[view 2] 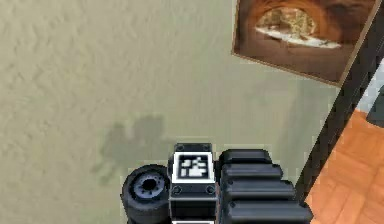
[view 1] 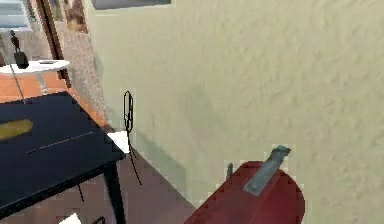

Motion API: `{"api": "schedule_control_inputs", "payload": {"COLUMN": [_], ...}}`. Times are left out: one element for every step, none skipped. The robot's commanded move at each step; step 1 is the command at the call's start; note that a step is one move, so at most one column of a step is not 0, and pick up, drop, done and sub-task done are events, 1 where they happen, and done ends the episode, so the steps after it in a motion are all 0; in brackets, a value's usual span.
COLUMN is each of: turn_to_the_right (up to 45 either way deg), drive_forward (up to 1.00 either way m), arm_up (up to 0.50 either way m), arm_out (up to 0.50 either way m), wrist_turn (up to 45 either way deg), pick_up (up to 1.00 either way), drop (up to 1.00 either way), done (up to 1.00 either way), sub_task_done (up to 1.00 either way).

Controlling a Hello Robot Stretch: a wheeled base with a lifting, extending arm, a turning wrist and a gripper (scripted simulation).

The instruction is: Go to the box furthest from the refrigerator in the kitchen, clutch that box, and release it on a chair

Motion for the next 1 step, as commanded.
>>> {"api": "schedule_control_inputs", "payload": {"turn_to_the_right": [0.0], "drive_forward": [0.3], "arm_up": [0.0], "arm_out": [0.0], "wrist_turn": [0.0], "pick_up": [0.0], "drop": [0.0], "done": [0.0], "sub_task_done": [0.0]}}
